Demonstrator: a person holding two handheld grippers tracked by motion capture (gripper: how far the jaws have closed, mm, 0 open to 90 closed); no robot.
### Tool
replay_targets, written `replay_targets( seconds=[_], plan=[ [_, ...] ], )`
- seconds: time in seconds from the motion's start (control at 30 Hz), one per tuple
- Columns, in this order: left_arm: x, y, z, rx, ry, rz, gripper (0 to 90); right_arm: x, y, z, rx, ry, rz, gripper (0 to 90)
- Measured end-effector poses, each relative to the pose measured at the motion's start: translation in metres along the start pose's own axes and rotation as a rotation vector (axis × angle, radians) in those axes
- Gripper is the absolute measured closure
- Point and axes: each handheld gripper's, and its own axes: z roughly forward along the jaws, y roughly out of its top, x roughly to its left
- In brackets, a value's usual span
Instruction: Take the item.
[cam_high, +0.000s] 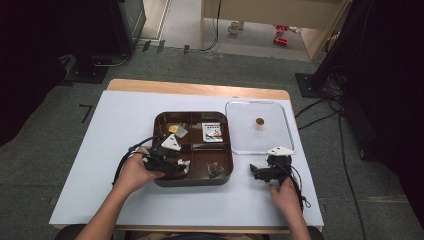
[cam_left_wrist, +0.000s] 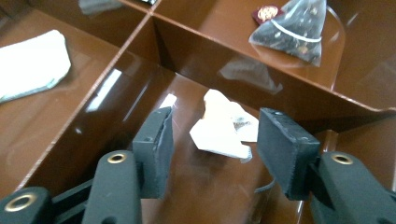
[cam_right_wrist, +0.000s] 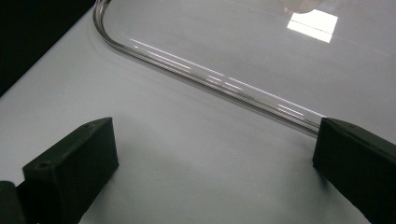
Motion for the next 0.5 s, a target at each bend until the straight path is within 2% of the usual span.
replay_targets(
  seconds=[0.17,0.33,0.5],
  plan=[
    [-0.0006,0.0004,0.0005,0.002,0.015,0.004,51.7,0.0,0.0,0.0,0.0,0.0,0.0,0.0],
    [-0.0006,0.001,0.0014,0.01,0.009,0.003,61.3,0.0,0.0,0.0,0.0,0.0,0.0,0.0],
    [-0.0007,0.0017,0.003,0.038,0.008,0.009,66.7,0.0001,0.0,0.0,0.0,0.0,0.0,0.0]
  ],
)
